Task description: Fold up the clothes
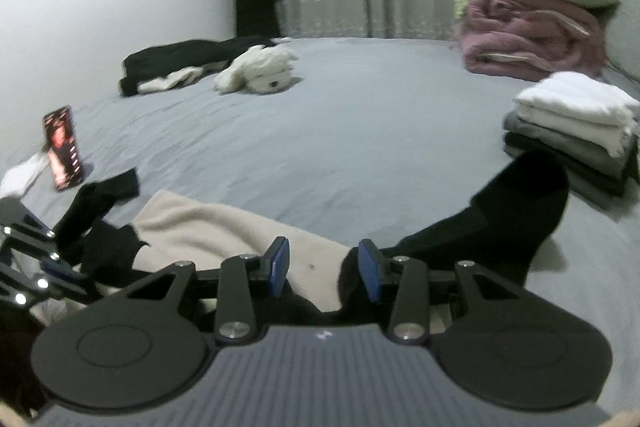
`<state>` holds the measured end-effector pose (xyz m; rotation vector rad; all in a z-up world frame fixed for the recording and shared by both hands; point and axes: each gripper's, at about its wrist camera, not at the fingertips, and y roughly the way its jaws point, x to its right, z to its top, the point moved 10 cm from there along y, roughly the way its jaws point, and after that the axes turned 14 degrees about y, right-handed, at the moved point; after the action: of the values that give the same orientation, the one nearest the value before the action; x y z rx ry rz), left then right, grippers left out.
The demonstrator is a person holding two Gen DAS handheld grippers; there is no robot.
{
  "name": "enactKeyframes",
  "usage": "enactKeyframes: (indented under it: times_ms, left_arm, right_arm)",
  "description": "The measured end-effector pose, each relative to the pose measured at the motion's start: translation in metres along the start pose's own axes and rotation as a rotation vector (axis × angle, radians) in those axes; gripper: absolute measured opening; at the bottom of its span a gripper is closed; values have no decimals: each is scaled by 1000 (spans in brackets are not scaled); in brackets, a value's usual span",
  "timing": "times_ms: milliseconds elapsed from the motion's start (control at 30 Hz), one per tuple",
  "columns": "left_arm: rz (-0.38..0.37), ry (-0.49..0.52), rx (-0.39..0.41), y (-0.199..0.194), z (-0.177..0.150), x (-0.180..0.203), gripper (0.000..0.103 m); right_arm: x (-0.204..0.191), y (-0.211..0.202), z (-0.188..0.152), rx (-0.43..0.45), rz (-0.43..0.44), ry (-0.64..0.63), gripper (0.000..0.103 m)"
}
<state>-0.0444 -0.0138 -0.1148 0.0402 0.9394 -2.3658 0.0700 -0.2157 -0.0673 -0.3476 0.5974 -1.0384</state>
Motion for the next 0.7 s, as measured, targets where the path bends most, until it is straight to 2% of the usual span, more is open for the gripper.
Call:
enactKeyframes:
  times_ms: [67, 400, 533, 600, 667, 700]
  left_arm:
    - [-6, 8, -28, 4, -8, 2, 5]
    - [-14, -19, -40, 4, -12, -1, 5]
    - [-13, -23, -42, 4, -14, -3, 5]
    - [-9, -26, -43, 5, -14, -3, 5]
    - [-5, -28, -44, 5, -15, -4, 5]
    - [-2, -30, -44, 6, -15, -4, 5]
  right_arm:
    - [-4, 5, -5, -34, 12, -29, 43]
    - [-15, 34, -49, -241, 11, -278, 43]
    - [-16, 32, -59, -282, 10, -342, 43]
    - [-17, 29, -62, -294, 14, -371, 41]
    - [-19, 27, -65, -304, 19, -399, 30]
    - [-21, 26, -66, -304, 18, -414, 29]
